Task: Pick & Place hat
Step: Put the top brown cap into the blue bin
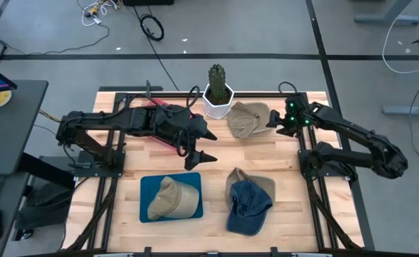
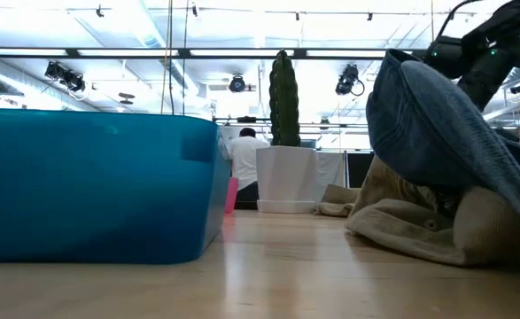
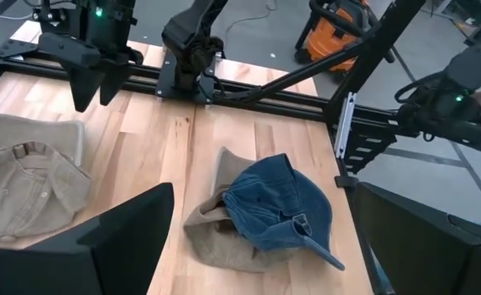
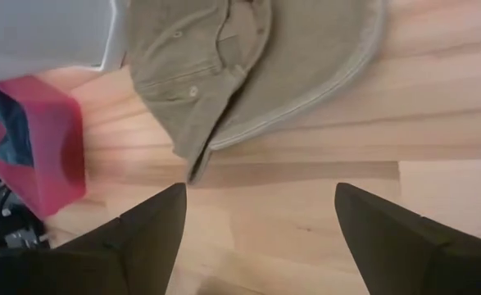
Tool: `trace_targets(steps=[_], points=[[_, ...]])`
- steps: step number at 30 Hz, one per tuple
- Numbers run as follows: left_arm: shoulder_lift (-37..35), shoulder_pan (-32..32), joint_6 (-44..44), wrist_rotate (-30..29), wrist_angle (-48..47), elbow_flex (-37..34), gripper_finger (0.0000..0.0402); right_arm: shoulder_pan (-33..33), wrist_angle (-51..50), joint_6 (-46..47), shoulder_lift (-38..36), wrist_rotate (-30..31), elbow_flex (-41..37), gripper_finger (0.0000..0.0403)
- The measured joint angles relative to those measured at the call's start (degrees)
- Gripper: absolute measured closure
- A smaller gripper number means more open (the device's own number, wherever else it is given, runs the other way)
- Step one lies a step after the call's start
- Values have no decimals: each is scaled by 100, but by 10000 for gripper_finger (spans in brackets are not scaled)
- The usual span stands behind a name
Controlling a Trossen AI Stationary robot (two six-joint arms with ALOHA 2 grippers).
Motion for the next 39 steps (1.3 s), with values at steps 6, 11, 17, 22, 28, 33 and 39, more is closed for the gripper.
trace_targets(steps=[6, 11, 17, 22, 28, 33, 39], points=[[0, 16, 53, 0, 0, 0, 19, -350, -2, -20, -2, -197, -263, 87], [-2, 24, 98, -2, 0, 0, 19, -567, 44, -23, -2, -234, -382, 87], [-2, 22, 96, -2, 5, 0, 19, -764, 136, -47, -2, -236, -382, 87], [-3, 22, 96, -18, 130, 0, 19, -914, 144, -49, -2, -236, -382, 87], [-7, 22, 96, -17, 342, 0, 19, -1075, 172, -47, 0, -236, -382, 87], [-7, 22, 96, -17, 356, 0, 19, -1132, 171, -47, 6, -235, -382, 87], [-7, 22, 96, -17, 356, 0, 19, -1131, 256, 53, 271, -236, -382, 87]])
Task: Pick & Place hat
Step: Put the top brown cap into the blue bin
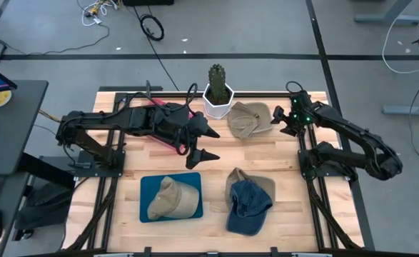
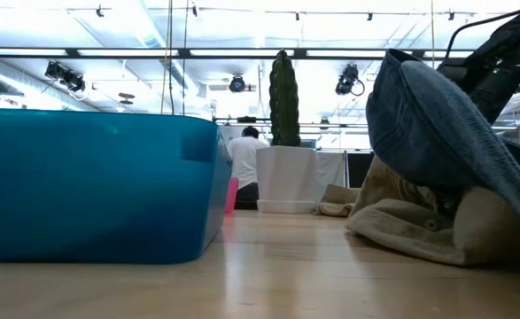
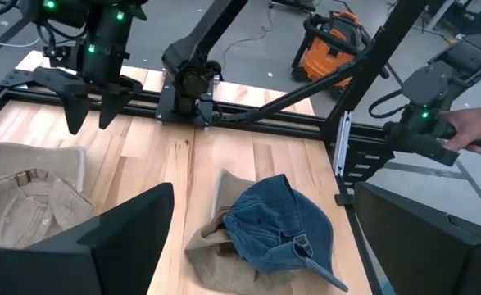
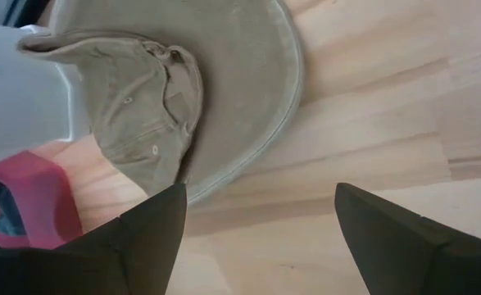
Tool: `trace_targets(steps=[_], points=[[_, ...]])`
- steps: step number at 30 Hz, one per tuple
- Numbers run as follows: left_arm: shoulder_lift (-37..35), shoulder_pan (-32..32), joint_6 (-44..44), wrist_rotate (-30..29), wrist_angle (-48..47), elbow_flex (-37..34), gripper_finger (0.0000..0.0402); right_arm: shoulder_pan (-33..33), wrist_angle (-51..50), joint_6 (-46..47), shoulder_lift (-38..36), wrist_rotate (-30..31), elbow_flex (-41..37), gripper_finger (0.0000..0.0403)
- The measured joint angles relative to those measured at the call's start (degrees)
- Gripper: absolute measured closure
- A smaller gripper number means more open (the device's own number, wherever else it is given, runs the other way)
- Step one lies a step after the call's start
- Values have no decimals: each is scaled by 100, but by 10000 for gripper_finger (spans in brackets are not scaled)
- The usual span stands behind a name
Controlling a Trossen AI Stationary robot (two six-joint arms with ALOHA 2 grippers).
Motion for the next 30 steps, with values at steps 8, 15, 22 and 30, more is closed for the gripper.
trace_targets(steps=[8, 15, 22, 30], points=[[0, 0, 27, -4, -2, 0, 19, 2, 525, 252, 427, -47, -2, 87], [0, 0, 111, -108, 24, 0, 19, 4, 697, 271, 839, -48, -2, 98], [0, 20, 157, -111, 53, 0, 19, 98, 1112, 416, 1185, -44, -2, 120], [0, 39, 155, -153, 61, 0, 19, 252, 1431, 462, 1607, -39, -2, 122]])
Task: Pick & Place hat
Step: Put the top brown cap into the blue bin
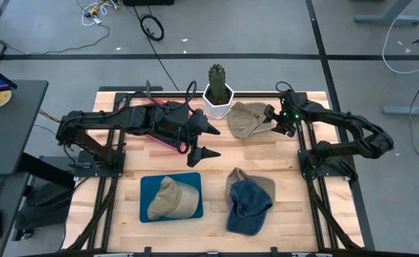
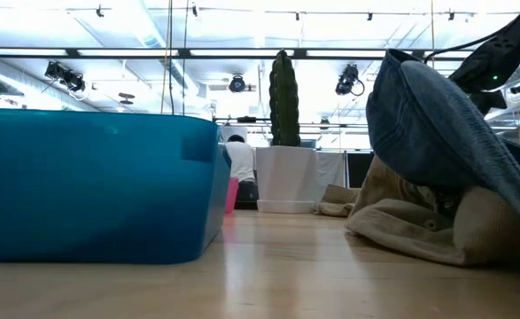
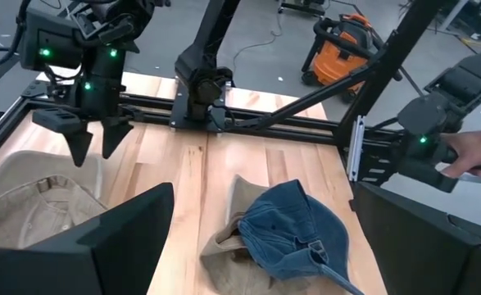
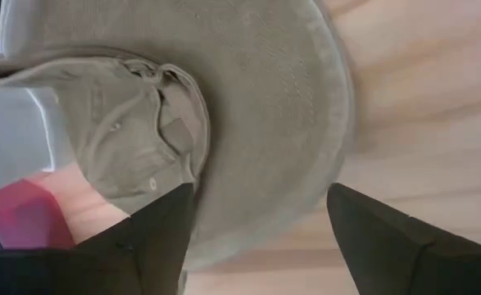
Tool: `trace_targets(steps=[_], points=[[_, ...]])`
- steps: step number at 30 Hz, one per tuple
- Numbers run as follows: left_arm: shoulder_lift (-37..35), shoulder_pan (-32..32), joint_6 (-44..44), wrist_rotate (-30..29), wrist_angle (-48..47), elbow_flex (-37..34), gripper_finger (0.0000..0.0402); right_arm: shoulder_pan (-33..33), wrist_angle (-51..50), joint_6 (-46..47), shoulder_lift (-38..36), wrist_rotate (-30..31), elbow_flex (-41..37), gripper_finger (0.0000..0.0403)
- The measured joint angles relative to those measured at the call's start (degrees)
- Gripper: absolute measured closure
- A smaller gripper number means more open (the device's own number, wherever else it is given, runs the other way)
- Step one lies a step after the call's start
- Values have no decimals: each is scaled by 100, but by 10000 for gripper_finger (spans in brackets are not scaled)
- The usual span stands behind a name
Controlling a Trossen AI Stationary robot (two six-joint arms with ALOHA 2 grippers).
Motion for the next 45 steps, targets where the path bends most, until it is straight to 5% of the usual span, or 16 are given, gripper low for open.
trace_targets(steps=[20, 26, 35, 45], points=[[0, -1, -42, 1, 7, 0, 19, 0, 617, 58, 583, 447, 0, 139], [0, 0, -39, 0, 7, 0, 19, -3, 619, -118, 583, 716, 0, 201], [0, -4, -72, 2, 6, 0, 19, -4, 772, -779, 548, 769, 17, 386], [0, -9, -111, 1, 4, 0, 19, -3, 852, -713, -207, 1001, 0, 395]])
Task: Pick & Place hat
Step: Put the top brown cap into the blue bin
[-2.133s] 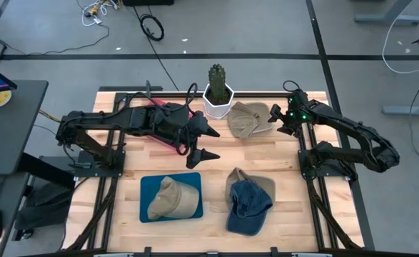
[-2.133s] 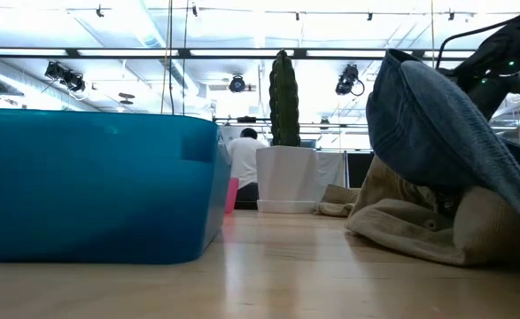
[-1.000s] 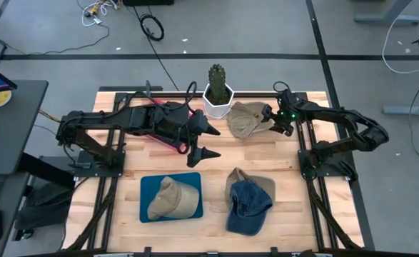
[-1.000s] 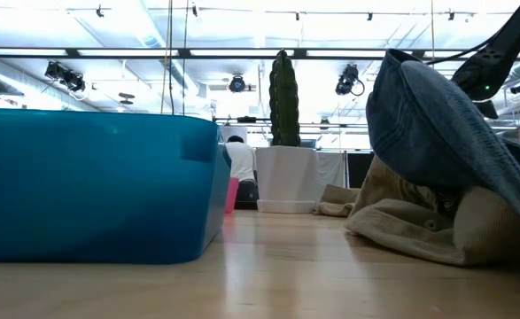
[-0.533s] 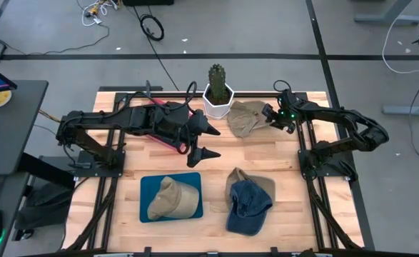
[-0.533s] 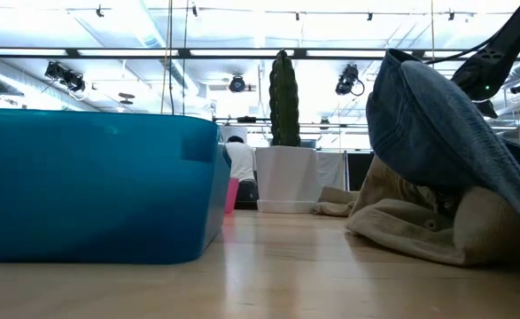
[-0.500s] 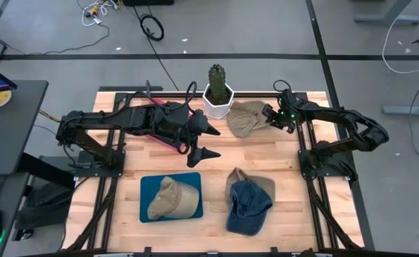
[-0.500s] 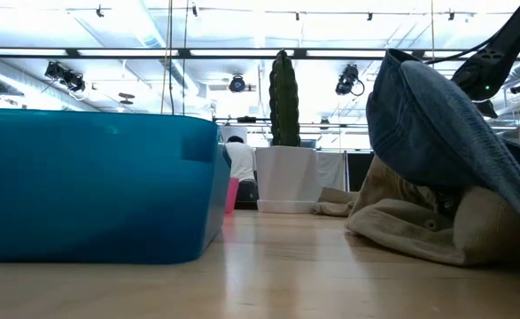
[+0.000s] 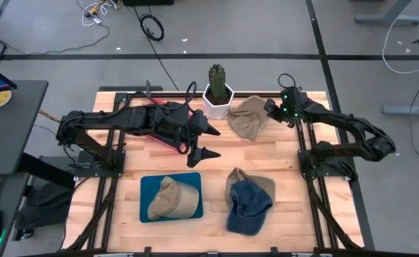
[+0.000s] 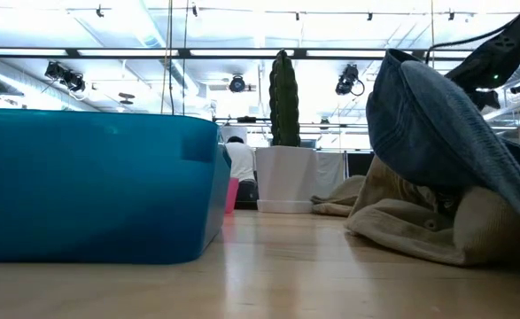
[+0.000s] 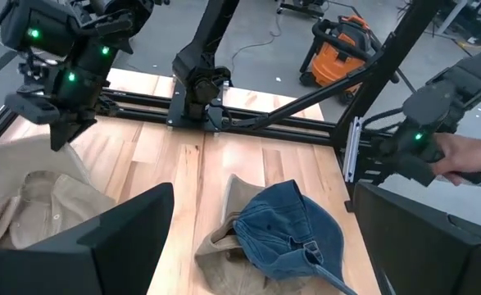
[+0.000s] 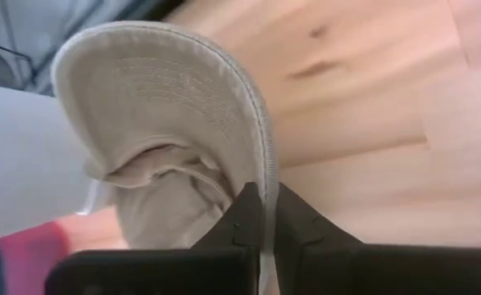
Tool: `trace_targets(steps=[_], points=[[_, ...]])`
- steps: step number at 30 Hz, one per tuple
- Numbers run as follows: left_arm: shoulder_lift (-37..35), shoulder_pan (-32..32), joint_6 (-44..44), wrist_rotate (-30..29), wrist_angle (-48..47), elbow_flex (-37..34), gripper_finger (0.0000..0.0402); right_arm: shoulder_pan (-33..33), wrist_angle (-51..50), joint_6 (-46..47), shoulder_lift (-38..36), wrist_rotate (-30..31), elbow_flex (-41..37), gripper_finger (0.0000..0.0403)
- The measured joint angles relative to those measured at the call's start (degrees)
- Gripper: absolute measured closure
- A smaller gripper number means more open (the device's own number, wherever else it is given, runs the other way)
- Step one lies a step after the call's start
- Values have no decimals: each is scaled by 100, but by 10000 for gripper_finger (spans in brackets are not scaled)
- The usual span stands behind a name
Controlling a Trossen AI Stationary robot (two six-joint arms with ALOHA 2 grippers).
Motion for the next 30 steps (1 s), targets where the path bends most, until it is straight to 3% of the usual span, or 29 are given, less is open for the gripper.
trace_targets(steps=[21, 30], points=[[2, 9, -7, -1, 2, 1, 19, -33, 107, 524, -3458, 404, -2, 396], [2, 9, -88, -77, 5, 2, 19, -33, 1438, 599, -4393, 260, -2, 396]])
